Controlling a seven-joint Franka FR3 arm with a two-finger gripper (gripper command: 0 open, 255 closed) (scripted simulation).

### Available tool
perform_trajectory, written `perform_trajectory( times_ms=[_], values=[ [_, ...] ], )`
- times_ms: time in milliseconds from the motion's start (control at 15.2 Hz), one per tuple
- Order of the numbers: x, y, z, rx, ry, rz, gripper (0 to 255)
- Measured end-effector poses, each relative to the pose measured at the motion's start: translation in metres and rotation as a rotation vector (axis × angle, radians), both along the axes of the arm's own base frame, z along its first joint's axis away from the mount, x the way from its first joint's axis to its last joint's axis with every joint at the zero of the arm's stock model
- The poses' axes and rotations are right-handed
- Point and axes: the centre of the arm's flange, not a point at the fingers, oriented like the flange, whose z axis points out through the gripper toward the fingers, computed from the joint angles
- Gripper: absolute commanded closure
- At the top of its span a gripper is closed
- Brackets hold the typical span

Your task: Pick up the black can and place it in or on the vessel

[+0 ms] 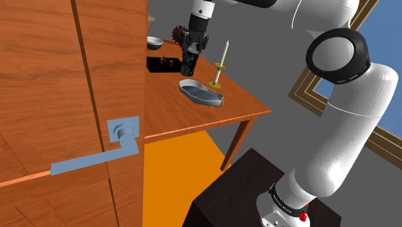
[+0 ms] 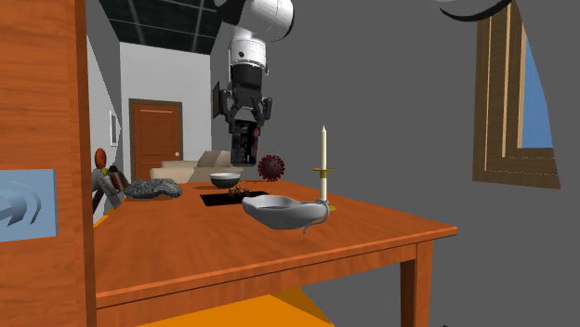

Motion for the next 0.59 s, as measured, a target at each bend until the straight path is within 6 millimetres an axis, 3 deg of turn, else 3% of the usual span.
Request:
perform_trajectory(
  times_ms=[594],
  values=[
    [-0.028,-0.109,0.011,0.0,0.0,-0.001,255]
  ],
)
